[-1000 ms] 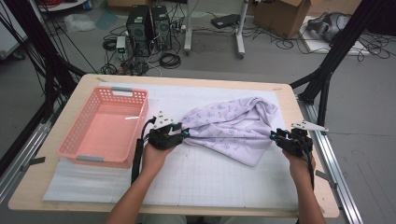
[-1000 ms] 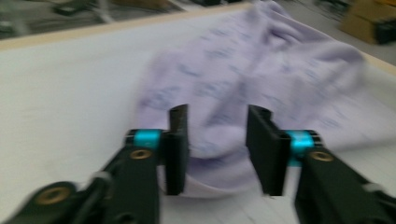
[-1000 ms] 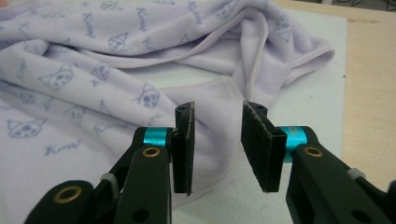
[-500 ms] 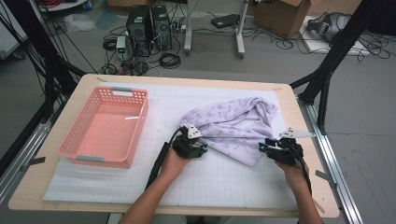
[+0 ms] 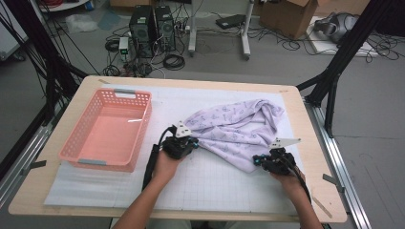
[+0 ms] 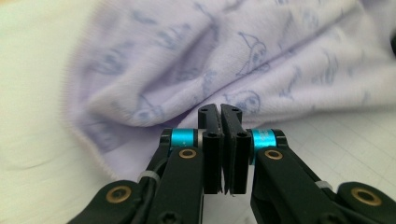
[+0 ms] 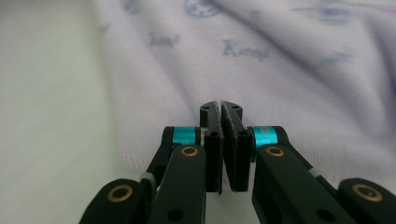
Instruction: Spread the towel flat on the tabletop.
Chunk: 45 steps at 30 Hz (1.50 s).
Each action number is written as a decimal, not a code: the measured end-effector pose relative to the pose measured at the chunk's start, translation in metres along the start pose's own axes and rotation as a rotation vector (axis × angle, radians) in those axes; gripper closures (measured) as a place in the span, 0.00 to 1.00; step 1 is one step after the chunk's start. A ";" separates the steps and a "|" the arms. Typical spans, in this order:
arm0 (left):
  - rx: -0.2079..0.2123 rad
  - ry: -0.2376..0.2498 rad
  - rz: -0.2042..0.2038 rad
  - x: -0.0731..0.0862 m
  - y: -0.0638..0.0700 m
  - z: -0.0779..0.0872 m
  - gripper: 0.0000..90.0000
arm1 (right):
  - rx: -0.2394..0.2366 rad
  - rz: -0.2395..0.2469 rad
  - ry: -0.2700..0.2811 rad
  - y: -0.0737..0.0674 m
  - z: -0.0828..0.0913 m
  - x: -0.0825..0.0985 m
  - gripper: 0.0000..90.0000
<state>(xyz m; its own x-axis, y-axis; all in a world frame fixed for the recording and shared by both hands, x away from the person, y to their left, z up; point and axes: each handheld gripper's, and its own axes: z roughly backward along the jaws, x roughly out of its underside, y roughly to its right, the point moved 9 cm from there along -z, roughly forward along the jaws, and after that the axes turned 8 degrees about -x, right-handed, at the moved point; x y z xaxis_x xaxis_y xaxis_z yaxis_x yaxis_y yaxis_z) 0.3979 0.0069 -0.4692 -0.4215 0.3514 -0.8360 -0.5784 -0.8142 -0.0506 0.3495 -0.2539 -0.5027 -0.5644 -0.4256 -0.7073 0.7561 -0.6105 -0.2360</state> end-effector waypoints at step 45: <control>0.195 -0.007 -0.024 -0.001 0.090 -0.042 0.55 | 0.330 -0.096 0.261 0.056 0.047 -0.023 0.75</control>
<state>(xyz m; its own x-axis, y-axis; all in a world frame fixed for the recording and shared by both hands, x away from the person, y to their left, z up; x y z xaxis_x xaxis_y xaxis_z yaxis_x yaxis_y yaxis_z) 0.3757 -0.0862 -0.4961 -0.4102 0.3731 -0.8322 -0.7126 -0.7006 0.0372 0.3891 -0.3095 -0.4688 -0.4921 -0.1990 -0.8475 0.5336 -0.8381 -0.1131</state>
